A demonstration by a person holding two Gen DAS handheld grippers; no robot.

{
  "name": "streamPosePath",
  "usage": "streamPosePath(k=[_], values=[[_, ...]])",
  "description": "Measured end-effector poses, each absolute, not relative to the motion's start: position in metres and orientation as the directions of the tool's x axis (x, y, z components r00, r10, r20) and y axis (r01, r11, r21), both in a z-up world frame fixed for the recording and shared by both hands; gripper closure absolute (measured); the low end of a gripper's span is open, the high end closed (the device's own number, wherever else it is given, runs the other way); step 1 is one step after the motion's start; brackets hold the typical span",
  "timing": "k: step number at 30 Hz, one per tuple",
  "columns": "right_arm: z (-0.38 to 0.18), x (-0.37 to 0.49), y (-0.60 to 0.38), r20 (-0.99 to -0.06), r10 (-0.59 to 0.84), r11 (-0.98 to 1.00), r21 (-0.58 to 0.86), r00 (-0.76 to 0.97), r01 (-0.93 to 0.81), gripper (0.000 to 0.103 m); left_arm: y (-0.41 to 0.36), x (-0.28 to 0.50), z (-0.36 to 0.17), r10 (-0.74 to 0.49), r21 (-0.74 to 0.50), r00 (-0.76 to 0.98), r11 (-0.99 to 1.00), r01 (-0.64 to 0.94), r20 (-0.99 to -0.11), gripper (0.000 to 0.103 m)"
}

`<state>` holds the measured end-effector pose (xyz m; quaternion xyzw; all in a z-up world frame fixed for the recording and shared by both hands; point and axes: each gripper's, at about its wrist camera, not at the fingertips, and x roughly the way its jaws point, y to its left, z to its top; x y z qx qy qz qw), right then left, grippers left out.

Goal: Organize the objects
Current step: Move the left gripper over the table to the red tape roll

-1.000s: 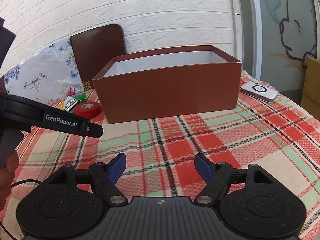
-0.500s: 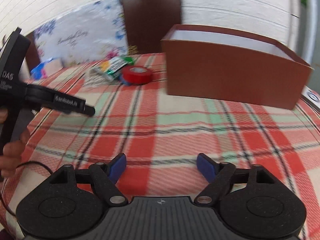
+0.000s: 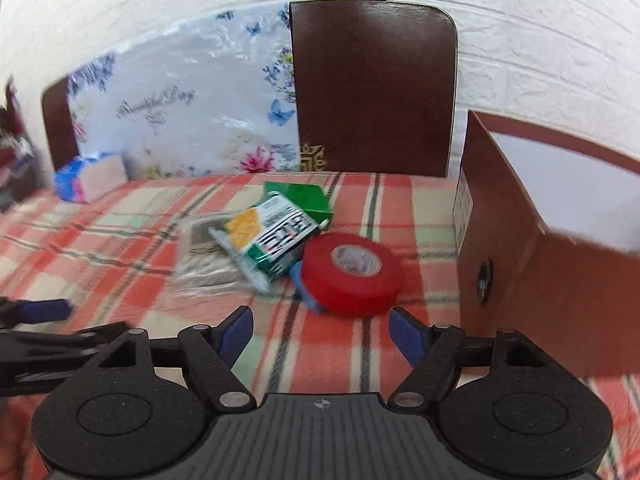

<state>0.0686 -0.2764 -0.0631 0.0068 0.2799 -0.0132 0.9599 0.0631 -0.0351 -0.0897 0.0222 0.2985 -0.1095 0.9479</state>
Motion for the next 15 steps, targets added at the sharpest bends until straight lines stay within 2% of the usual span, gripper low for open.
streamPosePath(k=[6, 10, 13, 15], values=[[-0.070, 0.091, -0.278, -0.549, -0.059, 0.998, -0.060, 0.834, 0.031, 0.026, -0.031, 0.064, -0.092, -0.215, -0.048, 0.799, 0.972, 0.229, -0.562, 0.012], [-0.073, 0.097, -0.279, -0.544, -0.072, 0.997, -0.031, 0.836, 0.065, 0.017, -0.030, 0.063, -0.092, -0.223, -0.055, 0.799, 0.971, 0.233, -0.559, 0.012], [-0.076, 0.102, -0.279, -0.544, -0.086, 0.996, -0.029, 0.834, 0.083, 0.017, -0.030, 0.063, -0.092, -0.227, -0.060, 0.799, 0.970, 0.234, -0.557, 0.012], [-0.076, 0.107, -0.286, -0.542, -0.085, 0.995, -0.002, 0.836, 0.100, 0.024, -0.029, 0.064, -0.092, -0.229, -0.061, 0.798, 0.970, 0.235, -0.557, 0.012]])
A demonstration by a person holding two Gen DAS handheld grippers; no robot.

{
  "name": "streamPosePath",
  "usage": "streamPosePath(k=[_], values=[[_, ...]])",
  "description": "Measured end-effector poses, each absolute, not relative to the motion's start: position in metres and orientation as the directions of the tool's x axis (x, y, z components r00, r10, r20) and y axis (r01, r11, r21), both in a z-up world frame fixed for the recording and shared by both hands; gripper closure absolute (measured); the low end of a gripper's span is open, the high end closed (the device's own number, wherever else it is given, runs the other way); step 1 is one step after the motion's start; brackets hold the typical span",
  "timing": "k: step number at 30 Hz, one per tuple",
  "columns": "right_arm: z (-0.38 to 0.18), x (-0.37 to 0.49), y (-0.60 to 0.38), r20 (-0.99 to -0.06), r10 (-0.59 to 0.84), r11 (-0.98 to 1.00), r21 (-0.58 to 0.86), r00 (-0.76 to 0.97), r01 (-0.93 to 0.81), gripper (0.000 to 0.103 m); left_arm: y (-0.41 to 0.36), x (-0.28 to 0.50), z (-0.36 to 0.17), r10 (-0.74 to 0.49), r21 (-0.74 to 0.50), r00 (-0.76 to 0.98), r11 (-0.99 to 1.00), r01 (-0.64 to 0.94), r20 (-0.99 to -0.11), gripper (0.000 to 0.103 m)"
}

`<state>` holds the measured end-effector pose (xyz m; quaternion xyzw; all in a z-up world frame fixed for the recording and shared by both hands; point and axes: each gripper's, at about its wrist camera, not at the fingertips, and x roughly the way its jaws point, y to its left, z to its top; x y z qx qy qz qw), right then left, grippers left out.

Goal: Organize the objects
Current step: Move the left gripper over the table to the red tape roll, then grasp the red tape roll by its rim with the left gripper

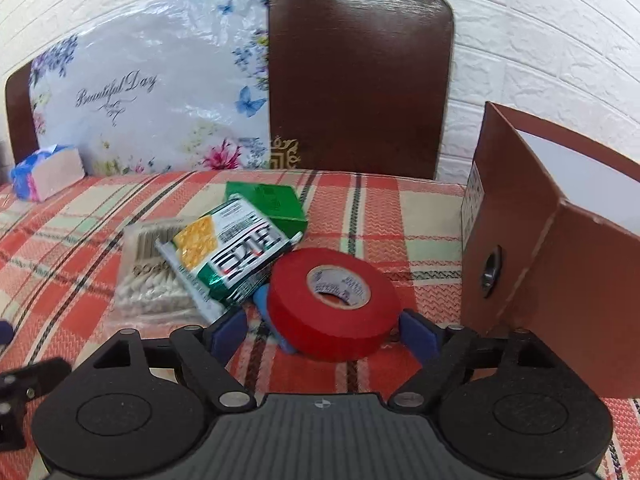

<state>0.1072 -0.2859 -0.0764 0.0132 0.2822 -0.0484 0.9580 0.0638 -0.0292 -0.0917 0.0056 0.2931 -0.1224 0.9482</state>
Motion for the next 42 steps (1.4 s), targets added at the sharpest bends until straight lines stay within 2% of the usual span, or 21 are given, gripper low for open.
streamPosePath(k=[1, 3, 8, 12, 17, 22, 25, 31, 34, 39, 41, 42], values=[[-0.077, 0.109, -0.291, -0.543, -0.083, 0.994, 0.016, 0.836, 0.109, 0.029, -0.029, 0.064, -0.092, -0.229, -0.061, 0.798, 0.970, 0.236, -0.557, 0.011], [-0.076, 0.112, -0.300, -0.547, -0.046, 0.994, 0.060, 0.836, 0.095, 0.030, -0.029, 0.064, -0.092, -0.228, -0.061, 0.798, 0.970, 0.235, -0.557, 0.011], [-0.075, 0.096, -0.299, -0.559, -0.036, 0.997, 0.034, 0.828, 0.067, 0.030, -0.029, 0.063, -0.092, -0.226, -0.059, 0.799, 0.971, 0.234, -0.558, 0.011], [-0.077, 0.049, -0.304, -0.580, -0.027, 1.000, -0.002, 0.814, 0.032, 0.030, -0.030, 0.063, -0.092, -0.226, -0.059, 0.799, 0.971, 0.233, -0.558, 0.011], [-0.079, -0.042, -0.303, -0.574, -0.108, 0.986, -0.167, 0.812, 0.013, 0.030, -0.032, 0.064, -0.092, -0.222, -0.046, 0.797, 0.970, 0.238, -0.562, 0.011], [-0.079, -0.105, -0.324, -0.568, -0.214, 0.975, -0.173, 0.795, 0.138, 0.030, -0.042, 0.064, -0.091, -0.189, 0.023, 0.791, 0.968, 0.249, -0.582, 0.011], [-0.079, -0.122, -0.339, -0.574, -0.225, 0.974, -0.119, 0.787, 0.192, 0.028, -0.056, 0.058, -0.084, -0.193, 0.055, 0.770, 0.958, 0.283, -0.608, 0.016], [-0.081, -0.132, -0.340, -0.569, -0.206, 0.978, -0.088, 0.796, 0.190, 0.027, -0.121, 0.013, -0.055, -0.504, -0.176, 0.528, 0.816, 0.550, -0.684, 0.025], [-0.082, -0.137, -0.345, -0.565, -0.193, 0.980, -0.071, 0.802, 0.186, 0.026, -0.169, -0.010, -0.044, -0.590, -0.228, 0.386, 0.709, 0.667, -0.709, 0.025], [-0.083, -0.143, -0.349, -0.557, -0.185, 0.981, -0.054, 0.810, 0.187, 0.026, -0.233, -0.034, -0.047, -0.586, -0.220, 0.278, 0.637, 0.739, -0.761, 0.030], [-0.083, -0.142, -0.350, -0.556, -0.179, 0.983, -0.062, 0.811, 0.174, 0.026, -0.248, -0.036, -0.055, -0.560, -0.199, 0.267, 0.635, 0.746, -0.784, 0.038], [-0.083, -0.141, -0.350, -0.556, -0.176, 0.984, -0.066, 0.812, 0.168, 0.025, -0.253, -0.037, -0.062, -0.540, -0.188, 0.260, 0.639, 0.746, -0.801, 0.047]])
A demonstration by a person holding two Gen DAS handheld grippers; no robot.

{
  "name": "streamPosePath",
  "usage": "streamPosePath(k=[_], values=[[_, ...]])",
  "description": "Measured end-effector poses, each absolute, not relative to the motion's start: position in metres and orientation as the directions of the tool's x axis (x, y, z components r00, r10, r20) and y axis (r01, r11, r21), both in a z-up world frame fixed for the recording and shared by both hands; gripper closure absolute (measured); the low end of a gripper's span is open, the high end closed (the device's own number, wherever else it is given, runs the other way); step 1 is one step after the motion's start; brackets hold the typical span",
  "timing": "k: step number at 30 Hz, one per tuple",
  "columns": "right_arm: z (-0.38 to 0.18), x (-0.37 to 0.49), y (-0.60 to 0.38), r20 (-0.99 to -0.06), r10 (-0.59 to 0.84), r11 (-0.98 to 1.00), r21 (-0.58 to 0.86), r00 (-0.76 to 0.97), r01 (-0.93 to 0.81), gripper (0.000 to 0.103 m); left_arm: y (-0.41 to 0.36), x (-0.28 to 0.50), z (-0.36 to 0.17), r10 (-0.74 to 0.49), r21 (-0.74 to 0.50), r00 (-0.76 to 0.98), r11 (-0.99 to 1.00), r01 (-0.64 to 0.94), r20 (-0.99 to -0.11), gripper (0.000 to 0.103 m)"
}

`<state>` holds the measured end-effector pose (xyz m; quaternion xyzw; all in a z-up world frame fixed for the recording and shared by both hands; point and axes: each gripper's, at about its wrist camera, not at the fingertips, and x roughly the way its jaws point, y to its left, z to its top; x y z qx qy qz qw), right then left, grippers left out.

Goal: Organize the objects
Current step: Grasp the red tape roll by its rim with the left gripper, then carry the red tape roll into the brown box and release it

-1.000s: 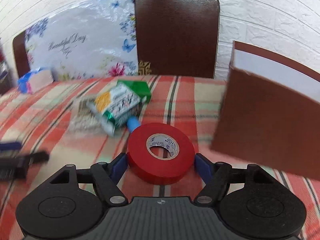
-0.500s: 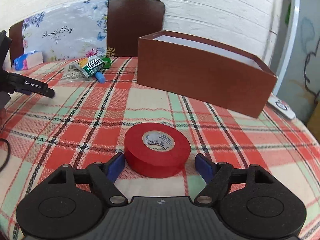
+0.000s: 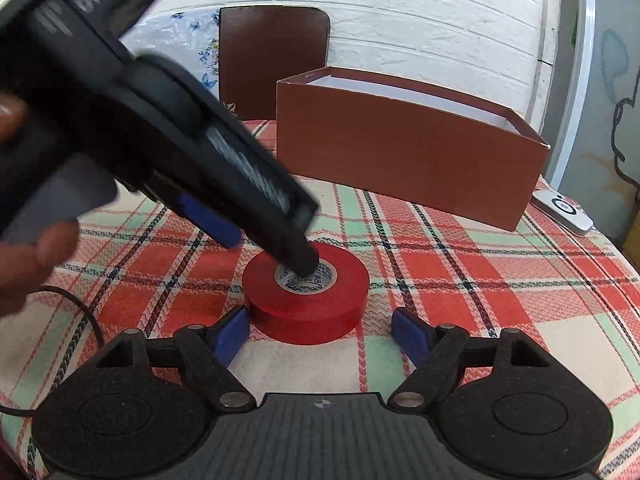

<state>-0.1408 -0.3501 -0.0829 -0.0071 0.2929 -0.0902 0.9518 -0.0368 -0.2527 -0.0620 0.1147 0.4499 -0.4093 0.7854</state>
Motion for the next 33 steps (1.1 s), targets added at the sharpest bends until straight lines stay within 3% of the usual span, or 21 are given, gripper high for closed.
streamPosePath(k=[3, 4, 10, 20, 29, 31, 33], values=[[-0.083, -0.137, -0.351, -0.562, -0.143, 0.989, -0.055, 0.815, 0.136, 0.031, -0.257, -0.043, -0.067, -0.532, -0.145, 0.288, 0.630, 0.763, -0.796, 0.058], [-0.082, -0.136, -0.351, -0.559, -0.115, 0.993, -0.041, 0.821, 0.112, 0.036, -0.257, -0.043, -0.065, -0.545, -0.167, 0.268, 0.621, 0.766, -0.795, 0.073], [-0.068, -0.132, -0.357, -0.479, -0.119, 0.993, -0.035, 0.870, 0.116, 0.037, -0.264, -0.033, -0.036, -0.553, -0.172, 0.299, 0.644, 0.745, -0.778, 0.073], [-0.009, -0.078, -0.416, -0.257, -0.232, 0.973, -0.081, 0.938, 0.218, 0.036, -0.330, 0.016, 0.051, -0.641, -0.095, 0.432, 0.620, 0.779, -0.634, 0.073], [-0.021, -0.004, -0.476, -0.286, -0.296, 0.955, -0.085, 0.911, 0.284, 0.037, -0.405, 0.079, 0.034, -0.634, -0.085, 0.447, 0.630, 0.772, -0.631, 0.072], [-0.023, 0.006, -0.485, -0.270, -0.302, 0.953, -0.066, 0.915, 0.295, 0.026, -0.417, 0.090, 0.025, -0.613, -0.064, 0.473, 0.651, 0.757, -0.633, 0.070], [-0.024, 0.012, -0.489, -0.291, -0.340, 0.940, -0.076, 0.894, 0.333, 0.028, -0.421, 0.095, 0.018, -0.594, -0.045, 0.489, 0.663, 0.747, -0.638, 0.070]])
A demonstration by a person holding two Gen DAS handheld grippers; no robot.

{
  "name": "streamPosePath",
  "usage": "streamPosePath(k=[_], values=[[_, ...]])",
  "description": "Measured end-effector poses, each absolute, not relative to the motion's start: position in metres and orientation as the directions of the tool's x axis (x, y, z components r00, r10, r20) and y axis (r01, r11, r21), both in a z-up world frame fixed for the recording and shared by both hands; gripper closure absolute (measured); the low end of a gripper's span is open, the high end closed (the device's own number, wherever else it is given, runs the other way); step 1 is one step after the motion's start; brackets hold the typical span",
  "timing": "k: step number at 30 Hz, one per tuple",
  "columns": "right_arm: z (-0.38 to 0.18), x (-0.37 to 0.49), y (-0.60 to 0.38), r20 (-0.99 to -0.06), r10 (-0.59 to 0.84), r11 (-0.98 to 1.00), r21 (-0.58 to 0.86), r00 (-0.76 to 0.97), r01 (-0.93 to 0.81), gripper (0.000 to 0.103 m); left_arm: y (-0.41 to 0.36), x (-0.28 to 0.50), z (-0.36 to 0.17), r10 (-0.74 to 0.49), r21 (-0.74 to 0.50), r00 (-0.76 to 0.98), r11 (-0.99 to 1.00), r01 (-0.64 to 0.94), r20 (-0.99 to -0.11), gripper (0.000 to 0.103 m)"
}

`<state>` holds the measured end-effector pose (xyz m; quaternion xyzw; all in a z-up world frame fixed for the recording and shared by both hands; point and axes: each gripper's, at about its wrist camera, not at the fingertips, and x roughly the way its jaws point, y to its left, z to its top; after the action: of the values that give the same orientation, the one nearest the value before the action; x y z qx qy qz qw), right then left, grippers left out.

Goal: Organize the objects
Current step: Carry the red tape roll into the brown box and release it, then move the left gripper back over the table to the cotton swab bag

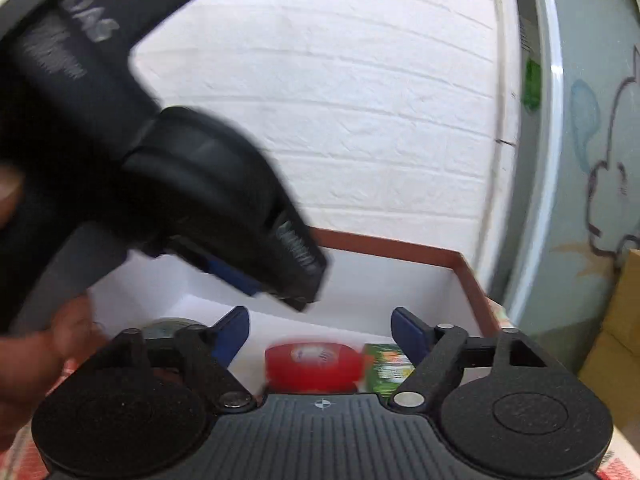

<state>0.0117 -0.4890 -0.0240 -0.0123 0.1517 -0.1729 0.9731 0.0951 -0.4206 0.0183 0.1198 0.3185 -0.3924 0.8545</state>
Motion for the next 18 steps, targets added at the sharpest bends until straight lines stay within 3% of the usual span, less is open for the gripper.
streamPosePath(k=[5, 18], values=[[-0.025, -0.010, -0.489, -0.276, -0.328, 0.940, 0.004, 0.903, 0.342, 0.029, -0.407, 0.091, 0.013, -0.598, -0.030, 0.496, 0.657, 0.754, -0.629, 0.062], [-0.018, -0.082, -0.455, -0.273, -0.363, 0.919, 0.051, 0.891, 0.390, 0.028, -0.356, 0.038, 0.022, -0.588, -0.034, 0.522, 0.683, 0.730, -0.619, 0.061]])
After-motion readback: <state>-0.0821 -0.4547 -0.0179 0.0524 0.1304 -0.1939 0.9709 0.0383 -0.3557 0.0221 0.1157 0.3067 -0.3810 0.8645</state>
